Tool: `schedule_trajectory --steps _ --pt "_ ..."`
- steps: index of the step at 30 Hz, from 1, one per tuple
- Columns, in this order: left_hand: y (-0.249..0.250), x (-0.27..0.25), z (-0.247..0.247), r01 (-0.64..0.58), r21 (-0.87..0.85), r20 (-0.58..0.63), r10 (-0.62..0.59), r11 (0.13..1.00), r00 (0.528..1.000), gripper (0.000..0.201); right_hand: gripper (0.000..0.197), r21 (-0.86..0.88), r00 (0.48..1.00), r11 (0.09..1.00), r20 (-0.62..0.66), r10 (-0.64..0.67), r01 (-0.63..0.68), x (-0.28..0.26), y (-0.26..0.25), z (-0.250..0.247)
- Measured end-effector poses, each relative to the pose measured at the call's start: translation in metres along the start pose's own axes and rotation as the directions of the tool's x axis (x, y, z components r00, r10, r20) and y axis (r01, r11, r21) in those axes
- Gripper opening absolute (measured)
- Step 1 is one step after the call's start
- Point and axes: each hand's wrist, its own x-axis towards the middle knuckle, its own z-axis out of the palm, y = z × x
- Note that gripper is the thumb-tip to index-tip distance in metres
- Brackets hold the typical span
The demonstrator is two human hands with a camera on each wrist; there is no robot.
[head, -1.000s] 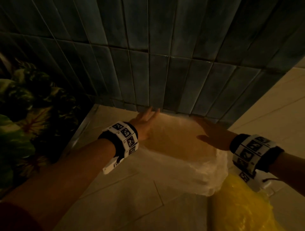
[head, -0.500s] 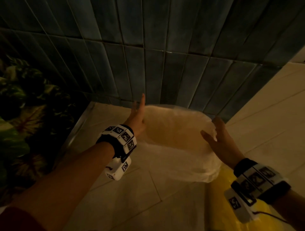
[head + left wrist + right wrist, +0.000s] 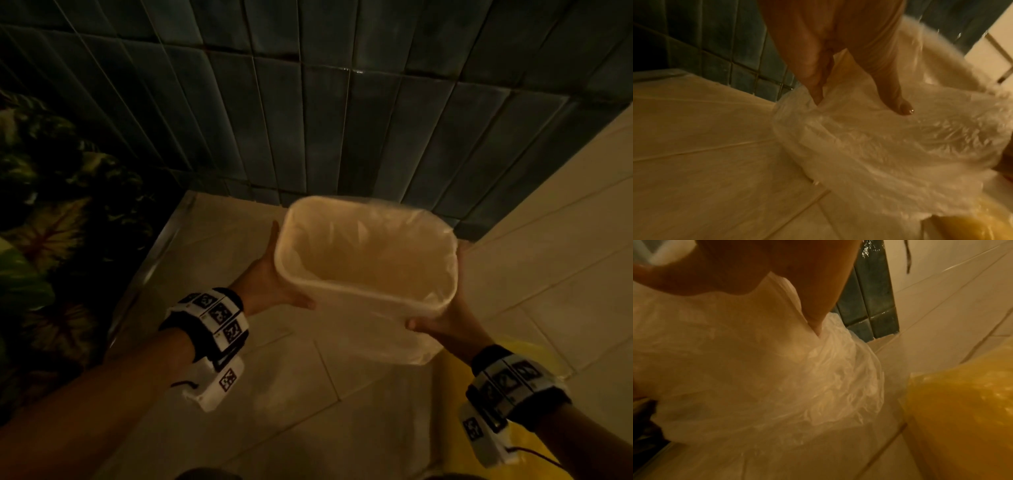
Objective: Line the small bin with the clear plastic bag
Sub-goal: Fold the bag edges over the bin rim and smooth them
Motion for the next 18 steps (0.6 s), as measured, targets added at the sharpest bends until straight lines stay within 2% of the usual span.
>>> schedule_trajectory --steps 3,6,8,10,12,13,15,17,18 --pt "-0.021 0.005 0.009 0.070 0.063 0.060 -0.074 0.996 0.995 0.105 0.141 -0.131 0.996 0.988 -0.049 0.080 -0.086 0.003 0.021 0.002" --pt "-0.036 0.008 0.012 0.129 0.030 0.030 -0.130 0.991 0.991 0.097 0.107 -0.192 0.985 0.967 -0.072 0.159 -0.170 0.006 0.034 0.000" --pt "-0.043 0.009 0.009 0.181 0.088 0.009 -0.182 0.980 0.983 0.091 0.093 -0.287 0.985 0.942 -0.058 0.162 -0.172 0.006 0.038 -0.007" --pt "-0.045 0.010 0.000 0.215 0.144 -0.014 -0.215 0.966 0.976 0.086 0.087 -0.459 0.989 0.876 -0.049 0.140 -0.147 0.005 0.043 -0.022" --pt "-0.043 0.010 -0.016 0.225 0.151 -0.068 -0.217 0.963 0.974 0.073 0.074 -0.571 0.980 0.796 -0.118 0.163 -0.201 0.005 0.040 -0.044" --pt "-0.039 0.010 -0.026 0.195 0.156 -0.090 -0.183 0.968 0.979 0.065 0.066 -0.554 0.970 0.797 -0.169 0.174 -0.239 0.005 0.033 -0.054" --pt "-0.034 0.012 -0.046 0.119 0.116 -0.133 -0.103 0.986 0.986 0.052 0.052 -0.396 0.957 0.883 -0.240 0.166 -0.252 0.005 0.009 -0.066" --pt "-0.025 0.010 -0.053 0.065 0.037 -0.171 -0.058 0.997 0.984 0.042 0.040 -0.113 0.956 0.966 -0.206 0.207 -0.233 0.005 -0.014 -0.062" --pt "-0.020 0.009 -0.050 0.065 0.009 -0.151 -0.063 0.998 0.987 0.038 0.037 0.013 0.961 0.972 -0.148 0.232 -0.233 0.005 -0.022 -0.055"
